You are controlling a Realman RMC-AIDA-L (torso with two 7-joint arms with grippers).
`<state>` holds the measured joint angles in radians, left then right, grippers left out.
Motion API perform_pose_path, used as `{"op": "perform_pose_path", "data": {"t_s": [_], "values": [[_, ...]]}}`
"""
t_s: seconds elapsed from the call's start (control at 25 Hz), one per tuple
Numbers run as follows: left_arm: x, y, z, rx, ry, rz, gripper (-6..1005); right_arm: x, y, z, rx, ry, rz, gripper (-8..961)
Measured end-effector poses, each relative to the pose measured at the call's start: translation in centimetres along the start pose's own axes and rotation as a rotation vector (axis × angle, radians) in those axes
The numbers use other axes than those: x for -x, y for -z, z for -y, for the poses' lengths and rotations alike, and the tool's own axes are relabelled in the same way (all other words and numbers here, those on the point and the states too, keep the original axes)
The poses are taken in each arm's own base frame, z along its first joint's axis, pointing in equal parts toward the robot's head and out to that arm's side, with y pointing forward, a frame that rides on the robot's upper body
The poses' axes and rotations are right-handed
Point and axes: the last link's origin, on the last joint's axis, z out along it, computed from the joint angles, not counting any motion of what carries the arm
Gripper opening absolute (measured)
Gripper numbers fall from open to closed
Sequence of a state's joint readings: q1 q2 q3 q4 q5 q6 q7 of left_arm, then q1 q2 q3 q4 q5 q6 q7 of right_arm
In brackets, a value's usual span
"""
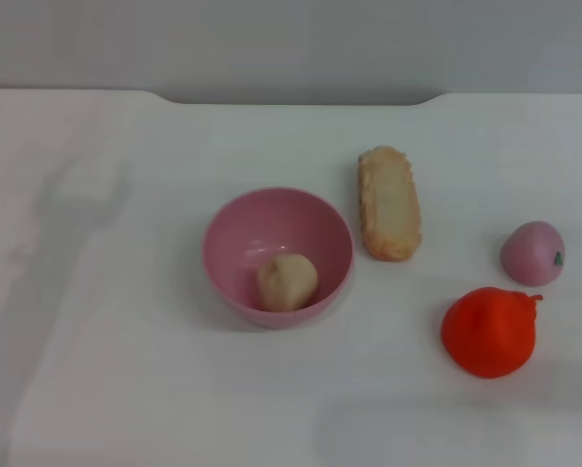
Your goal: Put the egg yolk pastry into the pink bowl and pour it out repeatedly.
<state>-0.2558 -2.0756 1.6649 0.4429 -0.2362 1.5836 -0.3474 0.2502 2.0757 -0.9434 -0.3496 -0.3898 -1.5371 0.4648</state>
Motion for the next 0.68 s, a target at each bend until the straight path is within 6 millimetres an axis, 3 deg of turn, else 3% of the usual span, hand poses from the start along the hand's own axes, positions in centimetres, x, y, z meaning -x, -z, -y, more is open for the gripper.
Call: {"op": "perform_pose_path", "data": {"t_s": [0.08,0.2,0.32,0.68], "values": [[0.0,0.0,0.0,0.0,0.0,0.0,786,-0.1,0.7,0.9,-0.057,0.028,-0.012,835],[0.5,2.9,2.0,-0.118,-0.055,0.078,786,-0.4,1.6,1.6,-0.108,0.062,-0.03,835],[0.7,3.9,2.4,-0.149,-0.058,0.106,786,-0.8,2.1,1.6,-0.123,0.089,-0.052,835],[1.8,5.4,2.2,-0.168,-0.038,0.195,786,-1.6,2.7,0.8,-0.128,0.104,-0.085,835]]}}
